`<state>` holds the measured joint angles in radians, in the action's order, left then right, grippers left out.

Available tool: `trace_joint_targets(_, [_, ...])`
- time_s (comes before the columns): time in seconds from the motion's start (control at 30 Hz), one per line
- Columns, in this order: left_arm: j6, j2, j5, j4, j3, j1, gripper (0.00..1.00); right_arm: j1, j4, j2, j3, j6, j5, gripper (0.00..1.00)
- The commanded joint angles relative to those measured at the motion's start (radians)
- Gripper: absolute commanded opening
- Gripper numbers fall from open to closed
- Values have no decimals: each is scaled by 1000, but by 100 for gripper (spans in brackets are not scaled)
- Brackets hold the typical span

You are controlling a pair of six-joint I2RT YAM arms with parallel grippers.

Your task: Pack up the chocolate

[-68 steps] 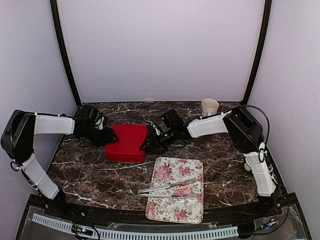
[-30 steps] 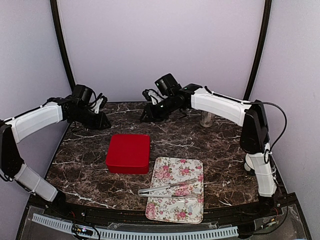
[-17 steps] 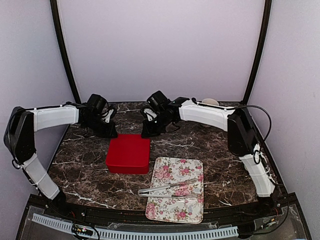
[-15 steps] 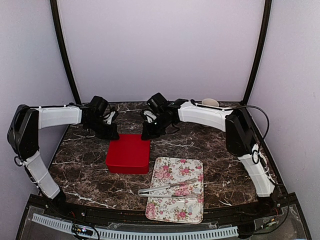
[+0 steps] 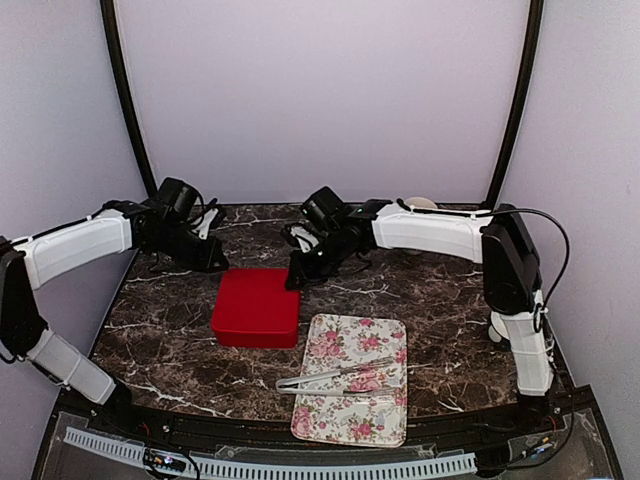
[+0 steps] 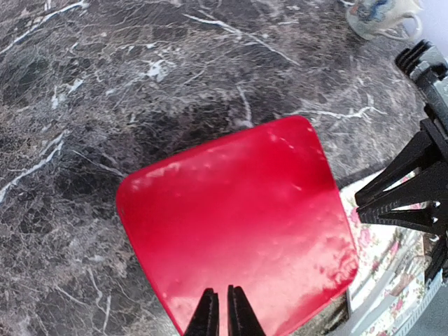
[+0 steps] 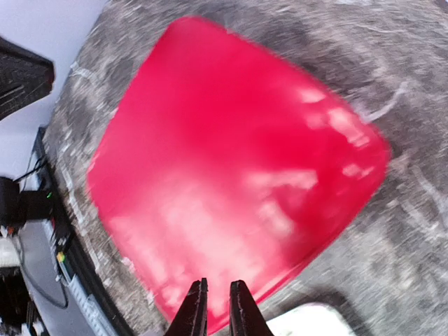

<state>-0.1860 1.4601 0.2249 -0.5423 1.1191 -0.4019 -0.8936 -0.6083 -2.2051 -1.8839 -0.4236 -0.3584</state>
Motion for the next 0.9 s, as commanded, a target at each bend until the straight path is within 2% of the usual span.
trace_joint_targets(0.0, [-10, -129, 50, -94, -102, -55, 7, -74, 101, 103, 99, 23, -60, 12])
trace_joint_targets(0.27, [-108, -219, 62, -34, -297, -96, 7, -153, 140, 76, 175, -12, -64, 12])
trace_joint_targets(0.43, [-138, -143, 47, -55, -313, -97, 7, -154, 160, 54, 215, -66, -39, 12])
trace_joint_targets(0.63, [-135, -162, 21, -83, -286, -96, 9, -148, 136, 53, 189, -80, -30, 14])
trace_joint_targets(0.77, [-125, -201, -12, -111, -230, -96, 16, -143, 129, 96, 174, -79, -37, 22])
trace_joint_targets(0.87, [-119, -224, -39, -118, -189, -94, 28, -130, 127, 136, 162, -81, -35, 31])
